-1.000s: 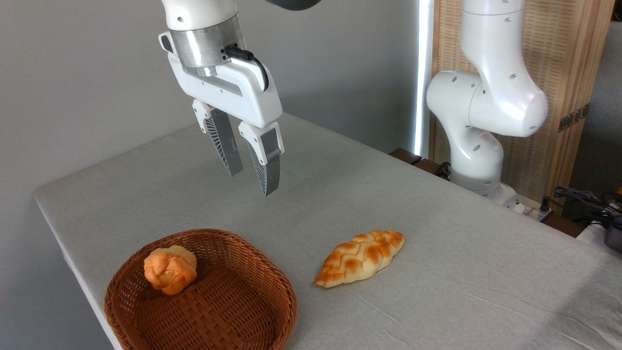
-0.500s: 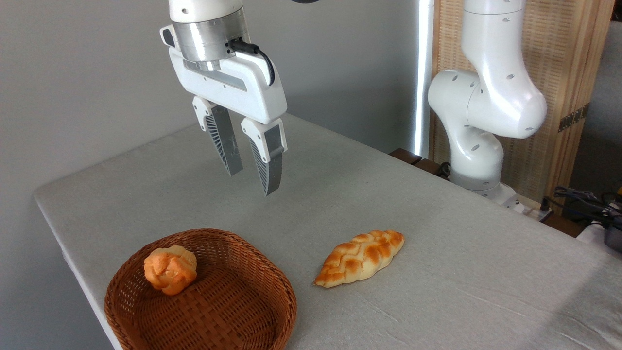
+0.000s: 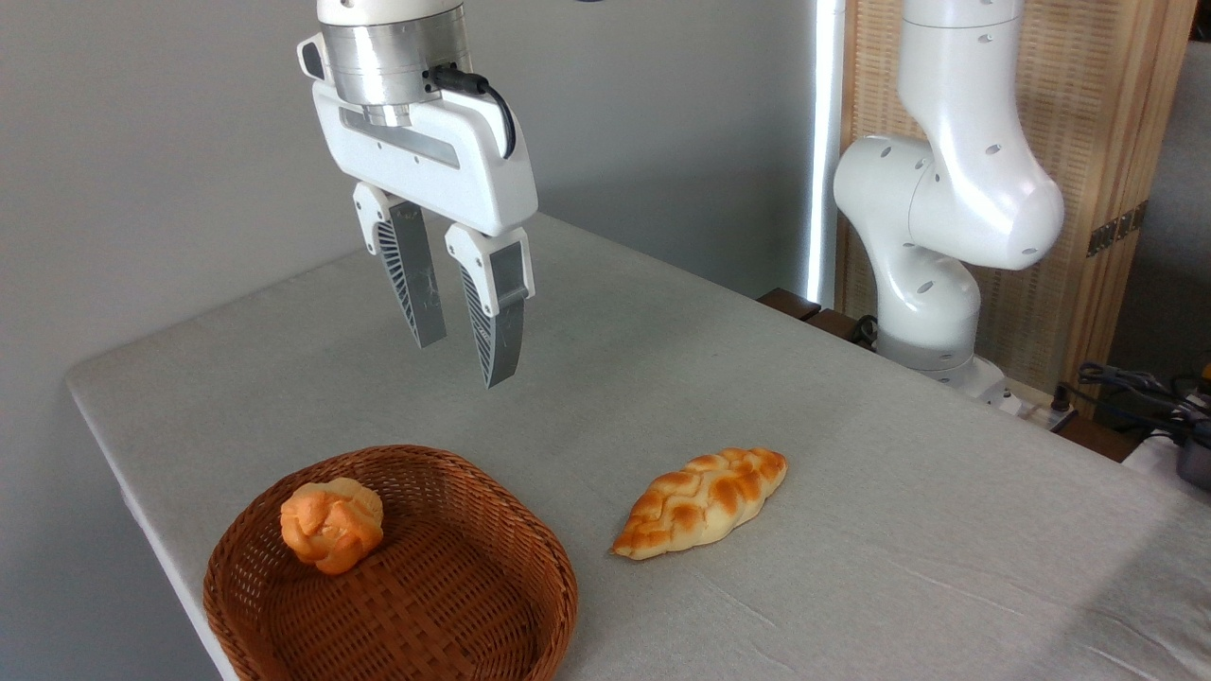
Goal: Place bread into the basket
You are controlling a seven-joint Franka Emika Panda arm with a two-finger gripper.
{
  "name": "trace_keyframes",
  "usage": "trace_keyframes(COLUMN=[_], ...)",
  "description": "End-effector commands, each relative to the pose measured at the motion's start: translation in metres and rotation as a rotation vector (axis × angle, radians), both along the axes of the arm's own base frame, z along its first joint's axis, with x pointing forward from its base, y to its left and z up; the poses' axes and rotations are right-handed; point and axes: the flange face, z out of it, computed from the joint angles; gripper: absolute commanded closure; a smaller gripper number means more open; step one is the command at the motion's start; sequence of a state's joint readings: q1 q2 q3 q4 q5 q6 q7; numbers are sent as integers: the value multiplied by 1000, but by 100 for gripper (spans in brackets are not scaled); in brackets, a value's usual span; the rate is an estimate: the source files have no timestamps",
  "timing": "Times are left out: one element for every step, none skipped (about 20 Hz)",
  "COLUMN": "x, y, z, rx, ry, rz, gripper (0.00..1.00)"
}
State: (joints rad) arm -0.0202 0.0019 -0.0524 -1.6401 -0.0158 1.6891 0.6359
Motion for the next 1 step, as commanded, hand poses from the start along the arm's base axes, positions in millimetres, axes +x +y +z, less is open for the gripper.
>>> trace_keyframes(x=[0], y=[2], z=[3], rx=[5], ry=[-16], rz=[-8], gripper=[0])
